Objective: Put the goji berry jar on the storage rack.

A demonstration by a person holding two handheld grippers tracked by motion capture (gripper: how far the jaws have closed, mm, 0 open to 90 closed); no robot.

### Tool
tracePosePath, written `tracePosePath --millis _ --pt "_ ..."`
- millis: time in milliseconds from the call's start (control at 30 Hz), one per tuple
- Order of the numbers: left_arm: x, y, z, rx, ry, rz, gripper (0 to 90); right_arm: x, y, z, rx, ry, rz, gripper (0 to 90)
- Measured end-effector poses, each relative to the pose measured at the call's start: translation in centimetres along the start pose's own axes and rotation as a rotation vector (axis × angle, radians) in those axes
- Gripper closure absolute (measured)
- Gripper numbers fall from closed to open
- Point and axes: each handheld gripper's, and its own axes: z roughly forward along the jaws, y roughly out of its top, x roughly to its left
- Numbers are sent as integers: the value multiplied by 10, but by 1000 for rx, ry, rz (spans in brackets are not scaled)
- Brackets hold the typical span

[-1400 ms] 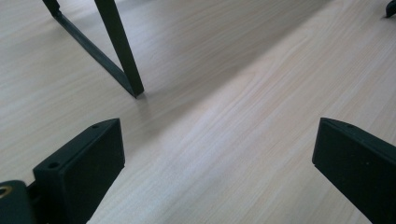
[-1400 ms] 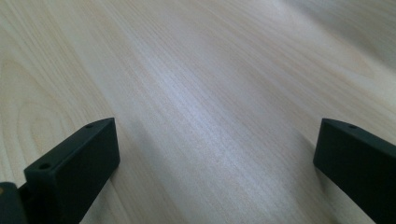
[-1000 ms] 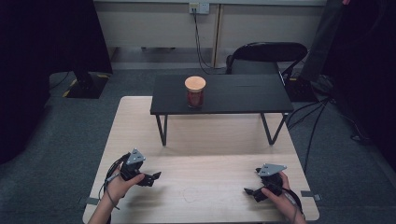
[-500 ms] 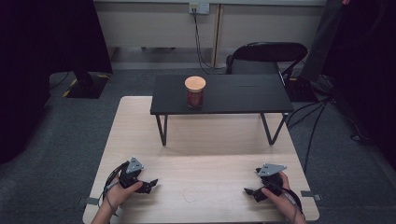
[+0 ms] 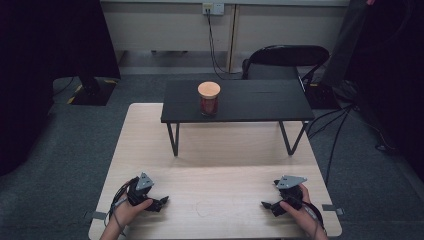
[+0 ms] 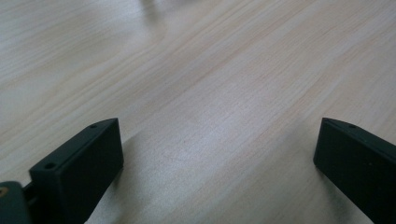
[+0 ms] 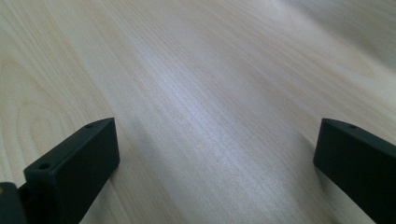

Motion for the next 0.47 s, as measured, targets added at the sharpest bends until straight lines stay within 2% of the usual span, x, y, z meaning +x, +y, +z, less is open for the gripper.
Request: tracePosePath --millis 467 --pt "-1 0 0 -3 1 -6 0 0 0 0 0 0 0 0"
